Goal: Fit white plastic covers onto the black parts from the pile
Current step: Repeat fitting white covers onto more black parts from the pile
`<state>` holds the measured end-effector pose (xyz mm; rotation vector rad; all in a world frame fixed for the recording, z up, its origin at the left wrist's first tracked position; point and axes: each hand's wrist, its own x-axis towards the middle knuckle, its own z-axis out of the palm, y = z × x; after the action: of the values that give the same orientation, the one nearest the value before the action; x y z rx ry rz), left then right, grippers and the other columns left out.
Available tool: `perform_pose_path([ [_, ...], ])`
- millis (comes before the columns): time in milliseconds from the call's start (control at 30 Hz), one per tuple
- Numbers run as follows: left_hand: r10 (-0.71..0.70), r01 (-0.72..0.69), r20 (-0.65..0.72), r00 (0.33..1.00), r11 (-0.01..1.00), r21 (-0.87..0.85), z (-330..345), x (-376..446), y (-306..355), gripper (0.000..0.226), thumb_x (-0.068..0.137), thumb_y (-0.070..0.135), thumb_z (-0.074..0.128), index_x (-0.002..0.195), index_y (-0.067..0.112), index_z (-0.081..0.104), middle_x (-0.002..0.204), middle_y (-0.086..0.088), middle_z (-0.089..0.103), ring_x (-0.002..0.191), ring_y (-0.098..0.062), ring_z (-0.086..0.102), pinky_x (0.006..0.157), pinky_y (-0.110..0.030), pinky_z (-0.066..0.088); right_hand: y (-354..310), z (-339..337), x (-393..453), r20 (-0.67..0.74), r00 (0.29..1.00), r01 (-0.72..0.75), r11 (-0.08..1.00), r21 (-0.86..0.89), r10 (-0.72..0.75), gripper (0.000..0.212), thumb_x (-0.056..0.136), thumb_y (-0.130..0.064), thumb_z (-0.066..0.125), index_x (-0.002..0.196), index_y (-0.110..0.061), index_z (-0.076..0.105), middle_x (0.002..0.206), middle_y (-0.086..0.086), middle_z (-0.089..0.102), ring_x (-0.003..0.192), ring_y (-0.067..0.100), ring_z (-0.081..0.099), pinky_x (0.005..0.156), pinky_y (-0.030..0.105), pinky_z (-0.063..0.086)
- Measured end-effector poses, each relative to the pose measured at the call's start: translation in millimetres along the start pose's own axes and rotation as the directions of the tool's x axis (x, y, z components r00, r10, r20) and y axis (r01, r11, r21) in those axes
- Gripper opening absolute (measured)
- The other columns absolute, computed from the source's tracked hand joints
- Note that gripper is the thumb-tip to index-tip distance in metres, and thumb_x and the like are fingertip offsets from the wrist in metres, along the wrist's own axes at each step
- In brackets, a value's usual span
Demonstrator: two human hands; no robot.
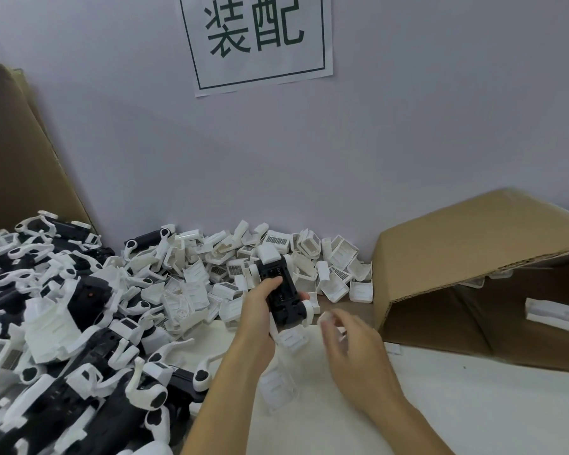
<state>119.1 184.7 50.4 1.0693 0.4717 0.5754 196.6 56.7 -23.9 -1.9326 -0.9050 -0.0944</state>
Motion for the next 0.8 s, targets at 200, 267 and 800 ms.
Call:
perform_pose_path([
  [200, 0.047, -0.039, -0.064, 0.997, 0.993, 0.112, -2.7, 7.3, -4.5, 0.018, 0.097, 0.019, 0.055, 0.104, 0.009, 0.068, 0.087, -0.010, 0.072, 0.076, -0.023, 0.068, 0.060, -0.033, 0.055, -5.0, -10.9, 7.7, -0.131, 0.949, -0.178, 0.828, 0.532, 0.288, 0.025, 0.096, -0.048, 0.047, 0.096, -0.025, 0.057, 0.081, -0.008, 0.066, 0.066, 0.005, 0.054, 0.064, 0.021, 0.042],
  [267, 0.064, -0.057, -0.043, 0.997, 0.986, 0.156, -3.5, 8.2, -5.8, 0.018, 0.098, 0.018, 0.054, 0.108, 0.010, 0.067, 0.088, -0.010, 0.073, 0.081, -0.025, 0.068, 0.067, -0.037, 0.054, -4.1, -15.8, 10.2, -0.015, 0.960, -0.229, 0.818, 0.527, 0.278, 0.029, 0.100, -0.039, 0.050, 0.083, -0.019, 0.062, 0.062, -0.009, 0.060, 0.053, 0.004, 0.049, 0.055, 0.025, 0.042],
  [800, 0.050, -0.048, -0.003, 0.999, 0.979, 0.197, -3.3, 13.7, -10.4, 0.017, 0.097, 0.016, 0.054, 0.107, 0.009, 0.067, 0.084, -0.010, 0.074, 0.073, -0.023, 0.069, 0.056, -0.032, 0.053, -10.5, -15.7, 1.2, -0.043, 0.999, -0.046, 0.858, -0.512, 0.027, 0.032, 0.099, -0.051, 0.037, 0.116, -0.029, 0.053, 0.111, -0.008, 0.053, 0.099, 0.012, 0.056, 0.076, 0.027, 0.043],
])
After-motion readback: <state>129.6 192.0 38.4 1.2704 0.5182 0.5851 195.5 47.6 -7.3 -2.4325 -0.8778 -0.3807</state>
